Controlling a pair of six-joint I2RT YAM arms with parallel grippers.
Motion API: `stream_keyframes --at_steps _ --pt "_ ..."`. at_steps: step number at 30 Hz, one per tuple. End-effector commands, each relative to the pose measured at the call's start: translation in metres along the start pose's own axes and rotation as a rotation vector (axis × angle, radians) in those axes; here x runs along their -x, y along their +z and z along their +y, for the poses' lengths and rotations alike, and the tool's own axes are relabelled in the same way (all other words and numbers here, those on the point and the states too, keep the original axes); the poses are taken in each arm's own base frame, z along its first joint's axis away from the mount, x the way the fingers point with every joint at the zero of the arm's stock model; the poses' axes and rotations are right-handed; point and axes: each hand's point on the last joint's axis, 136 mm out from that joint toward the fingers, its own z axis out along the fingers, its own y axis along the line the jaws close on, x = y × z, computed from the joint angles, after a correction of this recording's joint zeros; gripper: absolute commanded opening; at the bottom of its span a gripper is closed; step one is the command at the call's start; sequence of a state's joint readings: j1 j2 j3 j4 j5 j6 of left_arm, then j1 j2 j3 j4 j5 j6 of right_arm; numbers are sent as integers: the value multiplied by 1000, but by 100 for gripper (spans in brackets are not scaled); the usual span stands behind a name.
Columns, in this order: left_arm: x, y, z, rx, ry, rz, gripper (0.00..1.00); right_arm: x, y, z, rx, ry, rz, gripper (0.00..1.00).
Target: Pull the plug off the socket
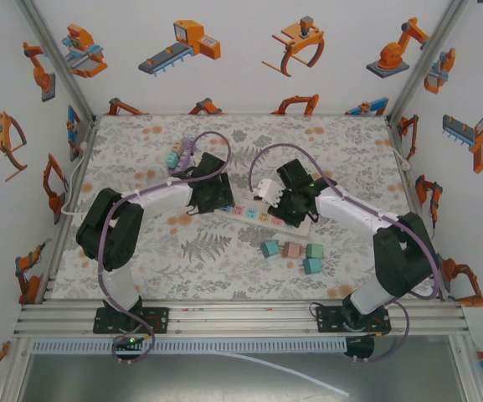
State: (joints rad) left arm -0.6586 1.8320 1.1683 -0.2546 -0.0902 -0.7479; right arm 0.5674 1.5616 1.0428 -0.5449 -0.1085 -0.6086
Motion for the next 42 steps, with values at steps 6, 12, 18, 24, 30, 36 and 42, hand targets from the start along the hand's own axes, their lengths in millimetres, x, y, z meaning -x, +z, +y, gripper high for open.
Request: stream_keyframes --at_steps 6,12,18,24,30,36,42 --pt "-43 13 52 211 -28 89 61 33 -23 4 37 -69 -122 17" --pt "-39 8 56 225 -25 73 61 40 -31 3 29 -76 -154 16" --pt "-29 0 45 190 -14 49 66 59 -57 -6 -30 -25 -256 15" --pt "-6 -26 26 117 9 -16 71 81 -103 -15 -129 91 -456 14" --pt "24 -75 -13 -49 84 -111 82 93 -164 -28 -255 300 -732 13" --pt "39 -137 -47 -244 185 -225 90 81 -212 -26 -257 568 -939 13" --pt "27 -207 -64 -471 341 -349 94 53 -223 -5 -114 854 -1051 13"
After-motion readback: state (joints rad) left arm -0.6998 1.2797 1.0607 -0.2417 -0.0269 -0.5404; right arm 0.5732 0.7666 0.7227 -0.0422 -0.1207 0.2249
